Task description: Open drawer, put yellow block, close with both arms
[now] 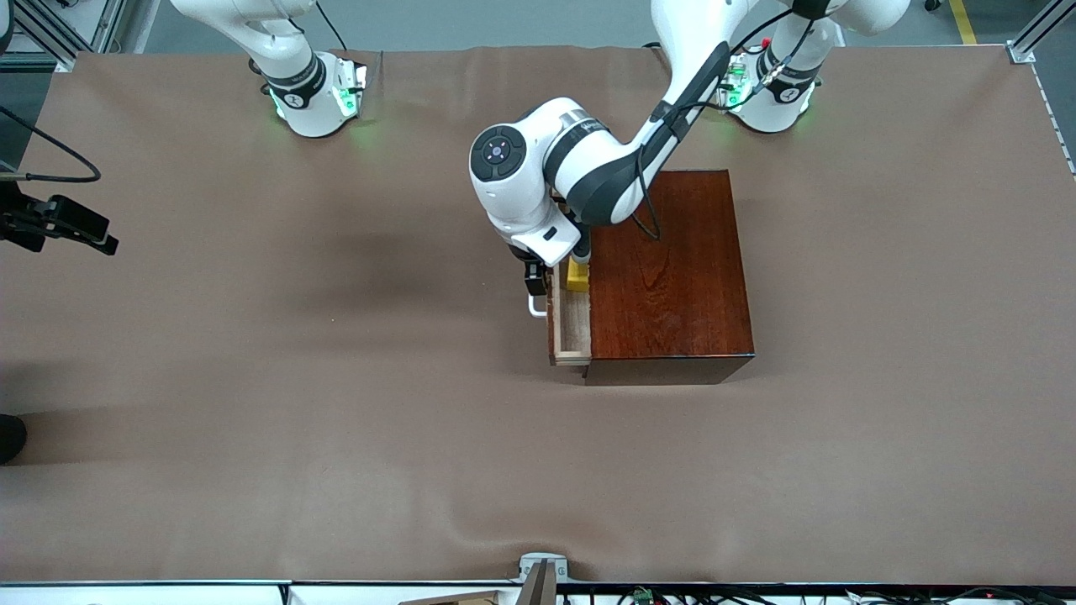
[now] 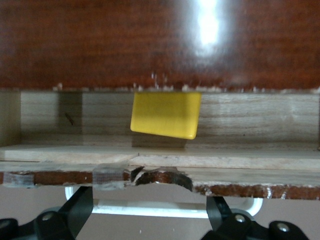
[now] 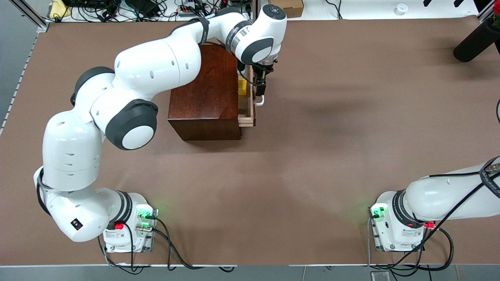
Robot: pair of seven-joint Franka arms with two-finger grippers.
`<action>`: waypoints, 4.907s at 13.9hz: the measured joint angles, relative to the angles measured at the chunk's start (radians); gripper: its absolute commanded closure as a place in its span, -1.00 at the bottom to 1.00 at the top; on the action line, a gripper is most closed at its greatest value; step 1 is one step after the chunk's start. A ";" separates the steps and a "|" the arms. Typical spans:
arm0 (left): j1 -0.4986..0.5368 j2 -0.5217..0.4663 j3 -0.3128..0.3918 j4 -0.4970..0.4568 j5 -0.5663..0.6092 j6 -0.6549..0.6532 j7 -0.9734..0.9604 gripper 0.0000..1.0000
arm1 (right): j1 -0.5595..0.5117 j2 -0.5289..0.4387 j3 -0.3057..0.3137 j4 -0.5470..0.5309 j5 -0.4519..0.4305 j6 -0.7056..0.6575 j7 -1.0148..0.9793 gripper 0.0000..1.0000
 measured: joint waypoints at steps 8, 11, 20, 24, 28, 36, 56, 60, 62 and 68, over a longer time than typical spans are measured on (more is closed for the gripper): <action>0.008 0.001 0.006 -0.001 0.039 -0.119 0.000 -1.00 | 0.000 0.000 0.000 0.000 0.000 0.000 0.000 -1.00; 0.017 0.002 0.006 -0.003 0.047 -0.156 0.000 -1.00 | 0.000 0.000 0.000 0.000 0.000 0.000 0.000 -1.00; 0.027 -0.003 0.008 0.027 0.053 -0.171 0.000 -1.00 | 0.000 0.000 0.000 0.001 0.000 0.004 0.000 -1.00; 0.093 -0.105 0.014 0.052 0.063 -0.194 0.119 -1.00 | 0.000 0.000 0.000 0.001 0.000 0.004 0.000 -1.00; 0.245 -0.158 0.017 0.050 0.066 -0.200 0.319 -1.00 | 0.000 0.000 0.000 0.001 0.000 0.004 0.000 -1.00; 0.551 -0.201 0.009 0.047 0.066 -0.156 0.888 -1.00 | 0.000 0.000 0.001 0.001 0.000 0.004 0.000 -1.00; 0.853 -0.654 0.014 -0.260 -0.147 -0.268 2.292 -1.00 | 0.000 0.000 0.001 0.004 0.000 0.004 0.000 -1.00; 0.815 -0.673 0.058 -0.265 -0.138 -0.323 2.447 -1.00 | 0.000 0.000 0.001 0.004 0.000 0.004 0.000 -1.00; 0.814 -0.677 0.058 -0.265 -0.118 -0.335 2.503 -1.00 | 0.000 0.000 0.001 0.004 0.000 0.004 0.000 -1.00; 0.815 -0.697 0.053 -0.265 -0.113 -0.344 2.537 -1.00 | 0.000 0.000 0.001 0.004 0.000 0.004 0.000 -1.00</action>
